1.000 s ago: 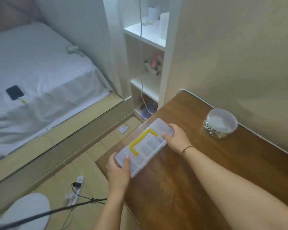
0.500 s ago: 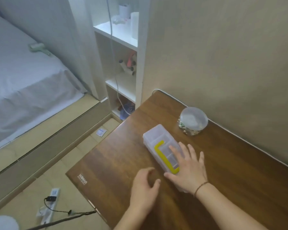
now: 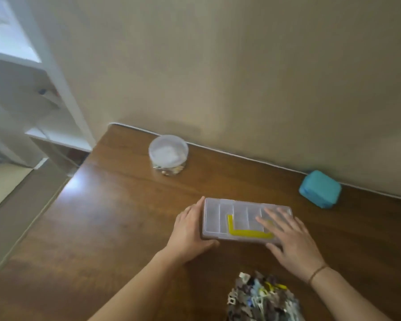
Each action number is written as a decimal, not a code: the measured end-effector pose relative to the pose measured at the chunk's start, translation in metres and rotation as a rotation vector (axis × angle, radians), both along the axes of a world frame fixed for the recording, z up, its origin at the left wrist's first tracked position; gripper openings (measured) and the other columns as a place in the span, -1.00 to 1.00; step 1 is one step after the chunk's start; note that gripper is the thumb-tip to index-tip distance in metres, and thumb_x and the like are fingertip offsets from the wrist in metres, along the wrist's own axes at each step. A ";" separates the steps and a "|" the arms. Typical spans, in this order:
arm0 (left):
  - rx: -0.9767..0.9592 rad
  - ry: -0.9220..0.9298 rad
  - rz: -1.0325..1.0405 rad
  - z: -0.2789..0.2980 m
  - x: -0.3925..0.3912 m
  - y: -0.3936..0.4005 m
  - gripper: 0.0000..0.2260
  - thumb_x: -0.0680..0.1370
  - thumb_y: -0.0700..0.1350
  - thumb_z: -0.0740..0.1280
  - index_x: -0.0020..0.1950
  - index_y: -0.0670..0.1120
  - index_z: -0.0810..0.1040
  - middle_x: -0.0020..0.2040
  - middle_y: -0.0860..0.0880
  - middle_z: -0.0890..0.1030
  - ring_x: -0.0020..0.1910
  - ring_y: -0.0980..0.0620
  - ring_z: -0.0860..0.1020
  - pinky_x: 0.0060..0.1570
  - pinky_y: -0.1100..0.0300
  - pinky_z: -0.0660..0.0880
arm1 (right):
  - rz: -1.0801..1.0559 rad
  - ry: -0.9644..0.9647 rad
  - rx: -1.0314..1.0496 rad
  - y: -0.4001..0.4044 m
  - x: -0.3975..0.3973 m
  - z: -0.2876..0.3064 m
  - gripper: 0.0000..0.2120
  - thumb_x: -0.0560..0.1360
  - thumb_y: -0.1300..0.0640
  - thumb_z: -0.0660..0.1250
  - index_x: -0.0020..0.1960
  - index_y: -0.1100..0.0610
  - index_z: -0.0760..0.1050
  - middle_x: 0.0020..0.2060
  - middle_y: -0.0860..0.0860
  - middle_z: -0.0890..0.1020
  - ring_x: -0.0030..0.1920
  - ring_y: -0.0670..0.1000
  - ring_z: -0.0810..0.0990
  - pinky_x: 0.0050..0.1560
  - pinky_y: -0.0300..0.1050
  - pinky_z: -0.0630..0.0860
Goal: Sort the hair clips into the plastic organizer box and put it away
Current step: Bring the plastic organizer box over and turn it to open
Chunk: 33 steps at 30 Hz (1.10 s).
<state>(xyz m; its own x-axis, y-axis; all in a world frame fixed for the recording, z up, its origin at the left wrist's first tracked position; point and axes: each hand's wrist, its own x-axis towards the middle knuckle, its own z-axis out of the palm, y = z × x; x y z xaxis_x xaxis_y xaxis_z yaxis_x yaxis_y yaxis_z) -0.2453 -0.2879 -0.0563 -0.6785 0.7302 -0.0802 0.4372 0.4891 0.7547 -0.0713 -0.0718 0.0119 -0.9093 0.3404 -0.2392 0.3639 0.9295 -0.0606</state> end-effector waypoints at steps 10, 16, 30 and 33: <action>-0.026 -0.025 -0.144 -0.005 0.052 0.062 -0.14 0.20 0.32 0.51 0.39 0.24 0.19 0.29 0.36 0.37 0.32 0.40 0.28 0.48 -0.11 -0.34 | -1.350 0.783 -0.746 0.003 0.080 -0.023 -0.45 0.43 0.04 0.47 0.34 0.11 0.37 0.22 0.11 0.53 0.12 0.09 0.58 0.07 0.05 0.55; -0.061 -0.007 -0.163 -0.003 0.055 0.066 -0.17 0.23 0.29 0.52 0.38 0.23 0.18 0.24 0.37 0.40 0.27 0.41 0.29 0.50 -0.13 -0.32 | -1.552 1.009 -1.534 0.002 0.079 -0.027 -0.73 0.55 0.21 0.31 0.22 0.24 0.42 -0.01 0.22 0.60 0.00 0.17 0.62 0.00 0.03 0.55; -0.106 0.050 -0.108 -0.003 0.076 0.062 -0.07 0.23 0.38 0.44 0.48 0.08 0.19 0.40 0.16 0.35 0.49 0.15 0.20 0.51 -0.12 -0.27 | -1.466 0.905 -1.232 0.012 0.054 -0.014 -0.57 0.51 0.18 0.37 0.35 0.16 0.39 0.10 0.14 0.64 0.05 0.08 0.65 0.04 0.06 0.60; -0.219 0.182 -0.306 -0.009 0.087 0.044 -0.11 0.31 0.48 0.28 0.55 0.23 0.03 0.48 0.16 0.23 0.54 0.08 0.01 0.48 -0.14 -0.34 | -1.098 0.704 -1.215 0.015 0.018 0.001 -0.41 0.46 0.00 0.41 0.43 -0.02 0.28 0.32 0.01 0.50 0.21 -0.02 0.54 0.19 0.11 0.53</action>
<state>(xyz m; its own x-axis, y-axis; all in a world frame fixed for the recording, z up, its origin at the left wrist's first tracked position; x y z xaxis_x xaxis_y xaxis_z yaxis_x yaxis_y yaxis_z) -0.1579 -0.2436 -0.0650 -0.4505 0.8792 -0.1552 0.7039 0.4567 0.5441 -0.0529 -0.0567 0.0130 -0.4397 0.7477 -0.4976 0.3309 -0.3802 -0.8637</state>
